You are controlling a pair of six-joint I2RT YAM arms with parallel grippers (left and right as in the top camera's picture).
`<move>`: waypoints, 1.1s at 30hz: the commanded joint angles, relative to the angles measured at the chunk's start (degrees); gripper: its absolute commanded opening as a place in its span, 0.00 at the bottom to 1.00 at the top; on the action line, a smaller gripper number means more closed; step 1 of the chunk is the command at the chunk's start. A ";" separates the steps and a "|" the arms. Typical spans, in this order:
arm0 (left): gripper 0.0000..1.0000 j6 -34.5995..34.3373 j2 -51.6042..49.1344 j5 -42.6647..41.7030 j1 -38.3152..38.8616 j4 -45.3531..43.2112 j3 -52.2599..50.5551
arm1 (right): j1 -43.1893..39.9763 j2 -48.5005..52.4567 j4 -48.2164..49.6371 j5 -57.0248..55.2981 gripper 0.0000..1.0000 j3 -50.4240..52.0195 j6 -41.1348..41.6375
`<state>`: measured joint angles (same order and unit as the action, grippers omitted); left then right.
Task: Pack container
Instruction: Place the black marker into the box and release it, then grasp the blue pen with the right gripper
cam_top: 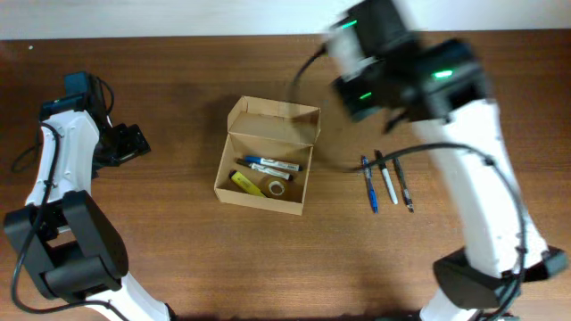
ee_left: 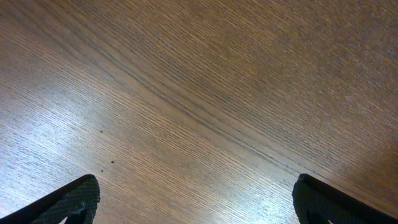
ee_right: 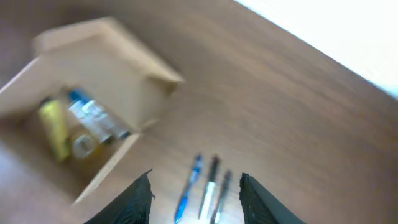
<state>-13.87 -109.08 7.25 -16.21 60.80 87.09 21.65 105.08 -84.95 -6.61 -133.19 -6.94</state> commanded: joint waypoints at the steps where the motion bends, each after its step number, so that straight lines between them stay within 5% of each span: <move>1: 1.00 0.68 0.13 -0.42 -0.09 0.04 -0.15 | -7.50 1.53 1.27 6.86 0.46 5.90 3.34; 20: 1.00 0.68 0.13 -0.42 -0.09 0.04 -0.15 | -11.74 2.38 27.45 9.46 0.48 56.37 12.17; 33: 1.00 0.68 0.13 -0.42 -0.09 0.04 -0.15 | -8.85 2.38 44.78 8.26 0.39 71.23 18.18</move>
<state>-13.87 -109.08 7.22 -16.21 60.80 87.09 12.23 107.42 -41.63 2.00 -64.58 8.58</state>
